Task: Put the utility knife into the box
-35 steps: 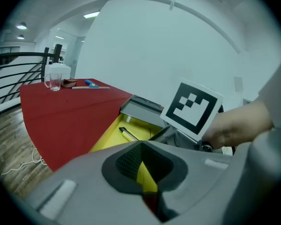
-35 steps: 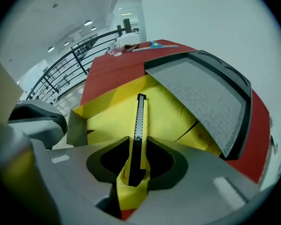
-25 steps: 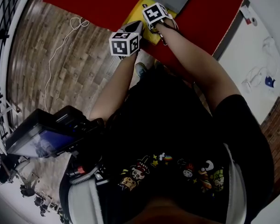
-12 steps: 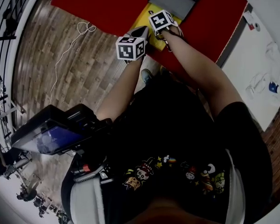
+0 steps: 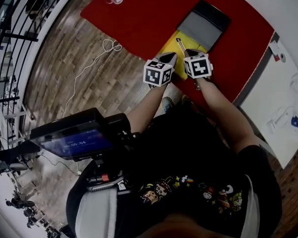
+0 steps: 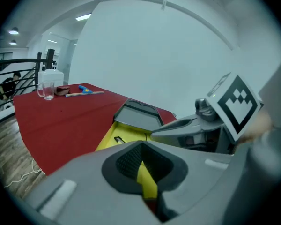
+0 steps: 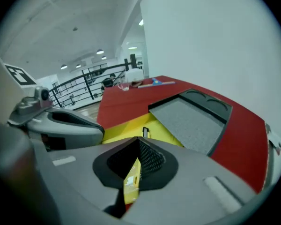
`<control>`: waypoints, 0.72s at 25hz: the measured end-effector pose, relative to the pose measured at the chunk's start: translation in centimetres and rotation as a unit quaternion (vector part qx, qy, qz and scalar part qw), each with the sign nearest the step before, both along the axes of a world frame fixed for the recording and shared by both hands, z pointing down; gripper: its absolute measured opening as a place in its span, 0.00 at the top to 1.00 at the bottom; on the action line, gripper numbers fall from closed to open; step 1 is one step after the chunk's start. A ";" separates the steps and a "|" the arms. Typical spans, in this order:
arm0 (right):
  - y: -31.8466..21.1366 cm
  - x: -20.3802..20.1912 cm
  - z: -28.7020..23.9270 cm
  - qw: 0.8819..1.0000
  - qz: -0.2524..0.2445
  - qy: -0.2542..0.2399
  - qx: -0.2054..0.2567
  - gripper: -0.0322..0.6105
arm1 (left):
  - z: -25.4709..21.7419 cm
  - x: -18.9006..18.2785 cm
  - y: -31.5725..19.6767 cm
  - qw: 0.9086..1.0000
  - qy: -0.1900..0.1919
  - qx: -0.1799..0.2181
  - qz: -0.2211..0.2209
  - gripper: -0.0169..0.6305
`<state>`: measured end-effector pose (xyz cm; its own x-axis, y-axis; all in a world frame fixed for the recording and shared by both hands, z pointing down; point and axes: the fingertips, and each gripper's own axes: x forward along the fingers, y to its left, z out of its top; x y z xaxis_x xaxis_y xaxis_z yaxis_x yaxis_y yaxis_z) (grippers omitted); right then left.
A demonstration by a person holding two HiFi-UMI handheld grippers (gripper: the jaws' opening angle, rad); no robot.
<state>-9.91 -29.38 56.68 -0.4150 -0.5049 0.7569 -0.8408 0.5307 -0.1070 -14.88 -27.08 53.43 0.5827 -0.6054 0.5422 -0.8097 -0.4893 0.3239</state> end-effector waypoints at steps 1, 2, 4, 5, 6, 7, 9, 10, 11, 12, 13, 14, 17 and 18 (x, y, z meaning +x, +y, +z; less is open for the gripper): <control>0.2 0.2 -1.0 1.000 0.002 -0.015 0.018 0.91 | -0.4 0.1 0.1 1.000 -0.001 0.003 0.001 0.97; 0.3 0.5 -2.1 0.999 0.006 -0.026 0.037 0.91 | -0.8 0.1 0.1 1.000 -0.001 0.007 0.004 0.97; 0.2 1.2 -4.8 0.996 0.020 -0.045 0.076 0.91 | -1.7 0.2 0.0 1.000 -0.003 0.016 0.009 0.97; 0.1 1.6 -6.1 0.994 0.029 -0.055 0.092 0.91 | -2.2 0.2 -0.1 1.000 -0.003 0.021 0.011 0.97; 0.1 2.0 -7.2 0.992 0.038 -0.064 0.106 0.91 | -2.7 0.3 -0.1 1.000 -0.003 0.027 0.013 0.97; 0.1 2.4 -8.1 0.990 0.046 -0.072 0.116 0.91 | -3.3 0.4 -0.1 0.999 -0.003 0.033 0.015 0.97; 0.2 3.3 -9.5 0.986 0.059 -0.082 0.133 0.91 | -4.6 0.7 0.0 0.999 0.000 0.047 0.020 0.97; 0.2 3.7 -10.0 0.985 0.065 -0.083 0.138 0.91 | -5.2 0.9 0.1 0.998 0.001 0.054 0.023 0.97; 0.3 4.2 -10.3 0.984 0.070 -0.084 0.142 0.91 | -5.9 1.2 0.2 0.998 0.000 0.061 0.027 0.97; 0.3 4.8 -10.5 0.983 0.075 -0.084 0.144 0.91 | -6.4 1.5 0.3 0.997 -0.001 0.068 0.030 0.97; 0.4 5.3 -10.4 0.983 0.081 -0.083 0.144 0.91 | -6.8 1.9 0.3 0.997 -0.003 0.074 0.034 0.97; 0.4 5.7 -10.4 0.983 0.086 -0.082 0.142 0.91 | -7.2 2.1 0.4 0.996 -0.004 0.079 0.036 0.97; 0.3 5.9 -10.5 0.983 0.091 -0.080 0.141 0.91 | -8.0 2.2 0.3 0.995 -0.003 0.089 0.036 0.97; 0.2 5.8 -10.5 0.983 0.089 -0.079 0.141 0.91 | -8.1 2.2 0.2 0.995 -0.002 0.090 0.034 0.97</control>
